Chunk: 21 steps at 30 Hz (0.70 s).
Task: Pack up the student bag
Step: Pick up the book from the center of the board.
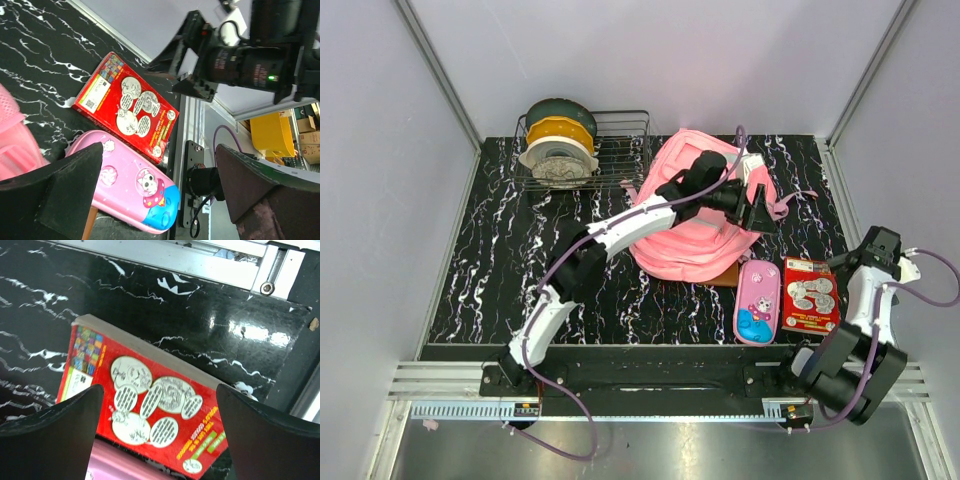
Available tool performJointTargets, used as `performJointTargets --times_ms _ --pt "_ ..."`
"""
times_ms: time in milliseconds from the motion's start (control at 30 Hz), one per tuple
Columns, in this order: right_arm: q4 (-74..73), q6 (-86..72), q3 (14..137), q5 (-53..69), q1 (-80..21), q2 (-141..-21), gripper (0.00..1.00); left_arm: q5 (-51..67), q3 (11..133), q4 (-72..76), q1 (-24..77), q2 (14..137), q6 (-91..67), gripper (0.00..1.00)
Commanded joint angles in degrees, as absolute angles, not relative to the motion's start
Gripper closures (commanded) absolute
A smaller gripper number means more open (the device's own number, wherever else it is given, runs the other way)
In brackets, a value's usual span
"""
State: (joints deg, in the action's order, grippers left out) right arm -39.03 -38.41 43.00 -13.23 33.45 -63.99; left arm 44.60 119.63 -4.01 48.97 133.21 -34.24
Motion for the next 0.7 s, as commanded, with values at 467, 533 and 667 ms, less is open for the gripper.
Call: performJointTargets --times_ms 467,533,667 --pt "-20.4 -41.66 36.56 -8.8 34.28 -78.66 0.0 40.7 132.27 -2.81 53.52 142.73 -33.84 0.01" --pt "-19.34 -41.66 35.86 -5.81 34.37 -79.36 0.05 40.52 131.84 -2.9 53.79 143.7 -34.54 0.01" --pt "-17.67 -41.13 34.63 -0.18 34.37 -79.19 0.19 39.9 129.91 -2.99 53.79 144.05 -34.45 0.01"
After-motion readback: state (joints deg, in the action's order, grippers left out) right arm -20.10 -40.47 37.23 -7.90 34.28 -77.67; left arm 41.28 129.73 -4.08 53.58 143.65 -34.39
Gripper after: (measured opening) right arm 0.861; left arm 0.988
